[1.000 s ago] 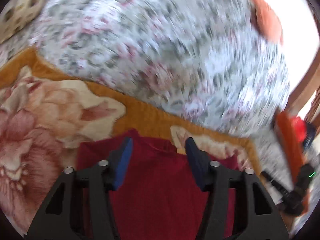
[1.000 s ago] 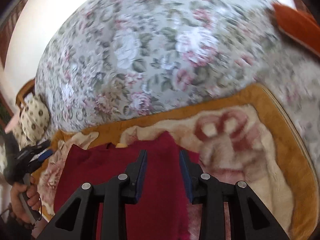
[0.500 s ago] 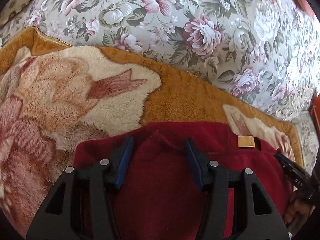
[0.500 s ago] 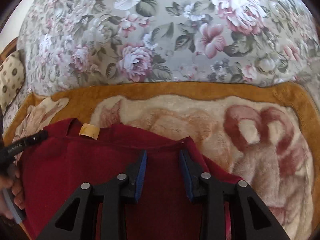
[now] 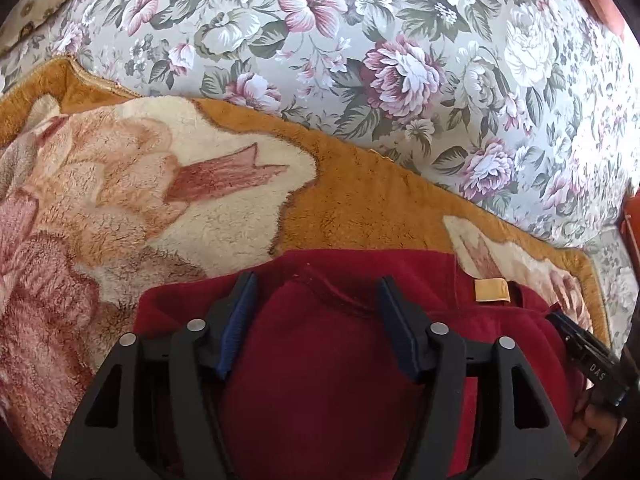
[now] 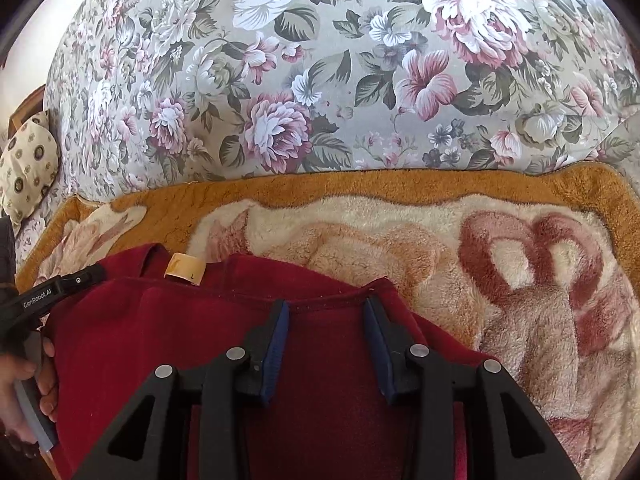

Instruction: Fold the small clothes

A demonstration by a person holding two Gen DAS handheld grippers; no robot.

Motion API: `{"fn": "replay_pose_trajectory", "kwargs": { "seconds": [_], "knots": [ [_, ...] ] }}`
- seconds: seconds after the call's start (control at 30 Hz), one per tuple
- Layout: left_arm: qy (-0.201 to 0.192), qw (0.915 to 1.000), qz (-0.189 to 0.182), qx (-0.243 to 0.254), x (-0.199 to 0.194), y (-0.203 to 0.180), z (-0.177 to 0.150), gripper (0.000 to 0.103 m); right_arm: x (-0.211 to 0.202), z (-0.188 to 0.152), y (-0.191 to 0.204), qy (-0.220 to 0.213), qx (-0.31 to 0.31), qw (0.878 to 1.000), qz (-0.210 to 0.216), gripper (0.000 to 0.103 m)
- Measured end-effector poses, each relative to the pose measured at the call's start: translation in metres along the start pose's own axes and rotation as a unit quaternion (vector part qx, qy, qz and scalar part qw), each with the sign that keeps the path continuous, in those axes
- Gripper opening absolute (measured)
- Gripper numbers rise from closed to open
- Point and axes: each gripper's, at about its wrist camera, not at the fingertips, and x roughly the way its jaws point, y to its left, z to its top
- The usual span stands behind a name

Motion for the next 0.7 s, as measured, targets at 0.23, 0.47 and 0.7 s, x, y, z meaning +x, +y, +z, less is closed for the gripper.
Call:
{"fn": "replay_pose_trajectory", "kwargs": {
  "seconds": [0.23,0.47,0.7],
  "knots": [
    [0.002,0.9999,0.005,0.009,0.002,-0.003,-0.001,0.066,0.000,0.000,0.004,-0.001,-0.006,1.000,-0.007,0.038],
    [0.000,1.0000,0.001,0.009,0.002,-0.004,-0.003,0.068,0.000,0.000,0.006,0.002,-0.012,1.000,-0.011,0.039],
    [0.001,0.9999,-0.002,0.011,0.003,-0.004,-0.004,0.071,-0.001,0.002,0.011,0.007,-0.026,1.000,-0.014,0.049]
  ]
}}
